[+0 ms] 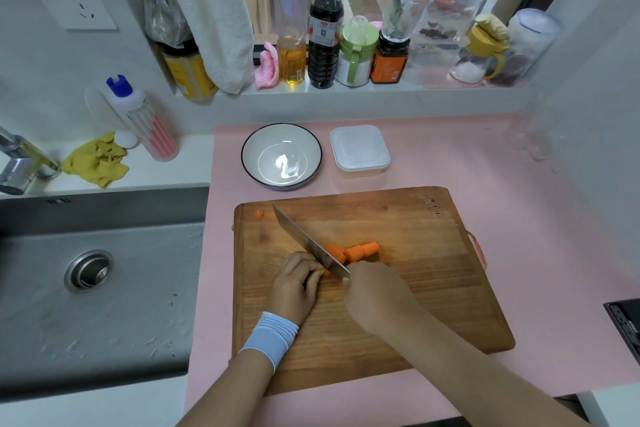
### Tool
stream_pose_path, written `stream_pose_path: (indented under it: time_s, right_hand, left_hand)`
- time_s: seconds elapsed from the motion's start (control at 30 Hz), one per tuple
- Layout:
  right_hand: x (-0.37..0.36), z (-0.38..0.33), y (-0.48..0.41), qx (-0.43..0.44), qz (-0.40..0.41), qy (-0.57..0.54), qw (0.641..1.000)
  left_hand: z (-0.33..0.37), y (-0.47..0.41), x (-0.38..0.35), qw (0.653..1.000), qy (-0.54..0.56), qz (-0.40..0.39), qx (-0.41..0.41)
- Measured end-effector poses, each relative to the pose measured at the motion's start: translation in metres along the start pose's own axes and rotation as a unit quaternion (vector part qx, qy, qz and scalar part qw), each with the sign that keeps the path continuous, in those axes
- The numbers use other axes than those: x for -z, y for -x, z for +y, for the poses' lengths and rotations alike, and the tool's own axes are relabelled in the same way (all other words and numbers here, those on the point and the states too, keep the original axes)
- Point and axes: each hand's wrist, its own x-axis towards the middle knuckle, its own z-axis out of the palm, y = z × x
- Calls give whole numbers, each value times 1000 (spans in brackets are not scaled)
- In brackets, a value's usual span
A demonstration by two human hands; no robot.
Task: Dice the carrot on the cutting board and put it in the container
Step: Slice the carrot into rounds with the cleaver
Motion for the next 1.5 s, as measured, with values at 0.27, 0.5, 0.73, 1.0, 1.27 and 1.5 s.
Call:
stream_pose_path:
  time_s: [0.27,0.5,0.73,1.0,1.27,1.5]
  right_hand:
    - [4,-1,-5,-26,-32,1,999]
    - [6,-9,-10,-30,-37,14,999]
    - [2,-5,-7,-21,-36,2,999]
    - [-4,-4,-14,-27,-40,0,999]
    - [-11,-1,-17,-17,-23,-19,999]
    - [-16,2,-17,-7,-14,-6,1000]
  left_hand:
    - [0,-2,0,1000,9,-2,9]
    - [-2,0,0,1000,9,3,5]
    - [-5,-1,-1,1000,16,0,-4]
    - [-5,1,-1,1000,16,-1,5]
    - [-4,2,0,1000,8,-1,-4]
    - [-4,0,0,1000,10,-6,6]
